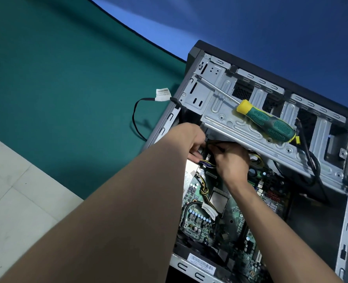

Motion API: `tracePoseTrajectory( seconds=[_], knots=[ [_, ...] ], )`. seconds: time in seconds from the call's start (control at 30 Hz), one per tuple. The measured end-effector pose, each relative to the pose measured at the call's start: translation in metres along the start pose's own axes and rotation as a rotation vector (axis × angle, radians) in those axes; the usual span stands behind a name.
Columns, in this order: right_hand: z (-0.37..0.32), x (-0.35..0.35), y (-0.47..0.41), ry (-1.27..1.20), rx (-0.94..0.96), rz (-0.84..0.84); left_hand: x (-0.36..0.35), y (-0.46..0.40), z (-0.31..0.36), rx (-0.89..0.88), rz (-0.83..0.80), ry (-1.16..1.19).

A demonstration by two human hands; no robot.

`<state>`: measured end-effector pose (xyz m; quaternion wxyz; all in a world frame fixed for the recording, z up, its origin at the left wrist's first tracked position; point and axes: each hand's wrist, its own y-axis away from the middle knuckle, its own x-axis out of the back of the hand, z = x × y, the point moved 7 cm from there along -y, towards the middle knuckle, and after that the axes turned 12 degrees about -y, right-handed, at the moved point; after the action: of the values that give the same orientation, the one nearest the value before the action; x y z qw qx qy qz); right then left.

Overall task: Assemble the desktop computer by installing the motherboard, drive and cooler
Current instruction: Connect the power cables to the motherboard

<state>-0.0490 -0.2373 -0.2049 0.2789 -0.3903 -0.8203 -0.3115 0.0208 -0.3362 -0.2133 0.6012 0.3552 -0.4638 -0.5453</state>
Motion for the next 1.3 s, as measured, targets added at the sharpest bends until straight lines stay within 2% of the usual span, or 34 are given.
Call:
tracePoseTrajectory(
  seconds=[0.2,0.43,0.53,0.83,1.07,1.2,1.3],
  knots=[
    [0.005,-0.004,-0.005,0.035,-0.046,-0.052,0.0,0.001,0.001,-0.008,-0.007,0.0],
    [0.002,-0.001,0.001,-0.08,0.016,-0.025,0.0,0.002,0.001,-0.012,-0.004,-0.006],
    [0.007,-0.003,0.004,-0.008,-0.009,-0.055,0.0,0.001,0.001,-0.017,0.002,-0.006],
    [0.022,-0.007,0.006,-0.066,-0.139,-0.014,0.003,0.006,0.0,-0.024,0.024,-0.001],
    [-0.004,0.0,0.005,0.021,0.071,0.0,0.002,0.003,0.0,-0.024,0.034,-0.001],
    [0.001,-0.005,0.002,0.159,0.037,-0.131,0.001,0.003,0.0,-0.026,0.029,-0.011],
    [0.001,-0.006,0.003,0.157,0.054,-0.177,0.001,0.002,0.001,-0.043,0.023,-0.015]
  ],
)
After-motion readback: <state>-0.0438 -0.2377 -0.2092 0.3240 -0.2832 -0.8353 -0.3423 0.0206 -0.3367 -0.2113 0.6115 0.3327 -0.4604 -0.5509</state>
